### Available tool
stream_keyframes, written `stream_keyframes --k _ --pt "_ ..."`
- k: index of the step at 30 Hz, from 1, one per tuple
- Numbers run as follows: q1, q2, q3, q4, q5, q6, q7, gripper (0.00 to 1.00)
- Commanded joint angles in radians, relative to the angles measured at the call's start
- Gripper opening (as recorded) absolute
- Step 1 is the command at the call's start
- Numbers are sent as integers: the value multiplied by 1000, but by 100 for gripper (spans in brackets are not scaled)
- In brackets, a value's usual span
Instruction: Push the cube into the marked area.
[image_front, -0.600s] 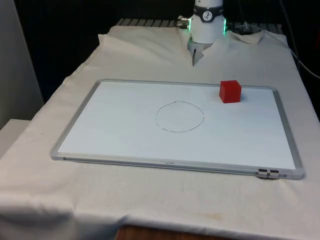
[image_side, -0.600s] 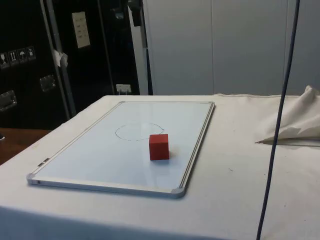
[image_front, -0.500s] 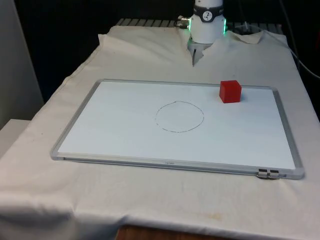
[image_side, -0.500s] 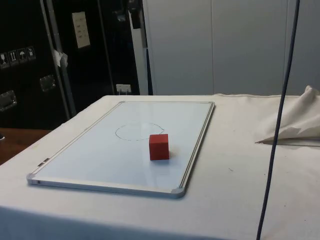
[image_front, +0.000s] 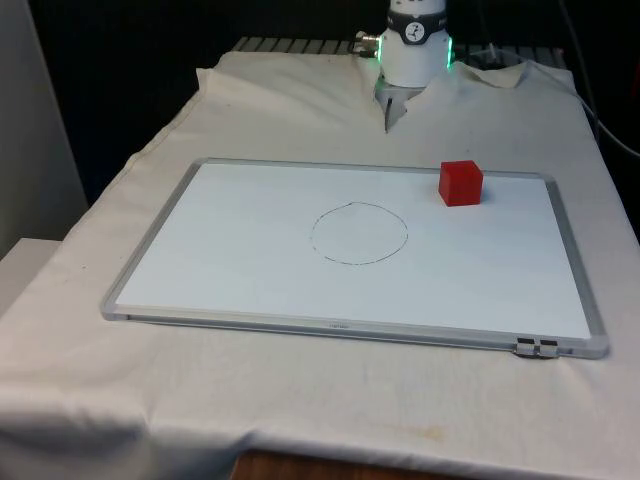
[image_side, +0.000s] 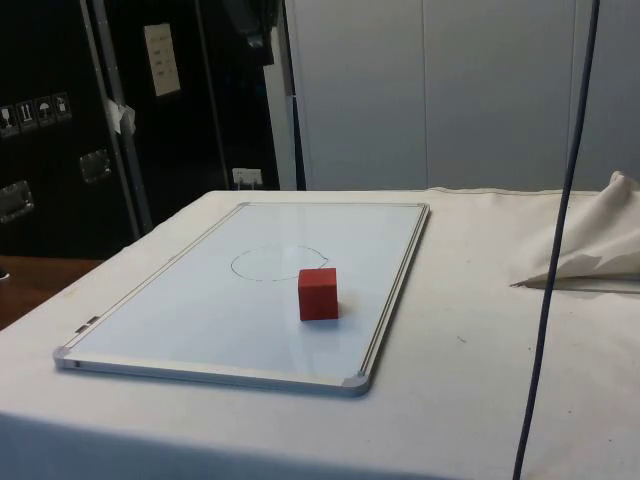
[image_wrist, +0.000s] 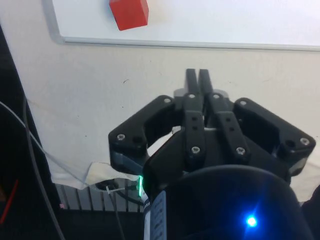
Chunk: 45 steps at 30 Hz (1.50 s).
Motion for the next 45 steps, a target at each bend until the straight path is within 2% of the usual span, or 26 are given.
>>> stream_keyframes --k 1,8,9,10,16,17,20,22,25,26,27,30,36,37,39,45 --pt "1 -1 0 -2 1 0 0 0" --pt "9 -54 12 -68 28 58 12 0" --pt "6 -42 9 -52 20 34 5 0" --pt "9 -59 15 -77 31 67 13 0" --pt "15 -93 36 -134 55 122 22 0" --pt "11 -82 33 -120 49 102 15 0" --pt "17 -111 53 -173 65 156 29 0" --pt "17 -116 57 -185 67 167 32 0" --pt "18 -135 78 -234 69 210 45 0" --pt "14 -126 76 -221 65 191 38 0" --pt "15 -131 82 -234 65 203 42 0" --pt "20 -154 107 -298 69 269 65 0" --pt "20 -171 142 -365 69 333 89 0" --pt "16 -164 142 -358 65 320 84 0" --pt "22 -174 155 -388 71 356 99 0" --pt "24 -184 204 -466 78 439 132 0"
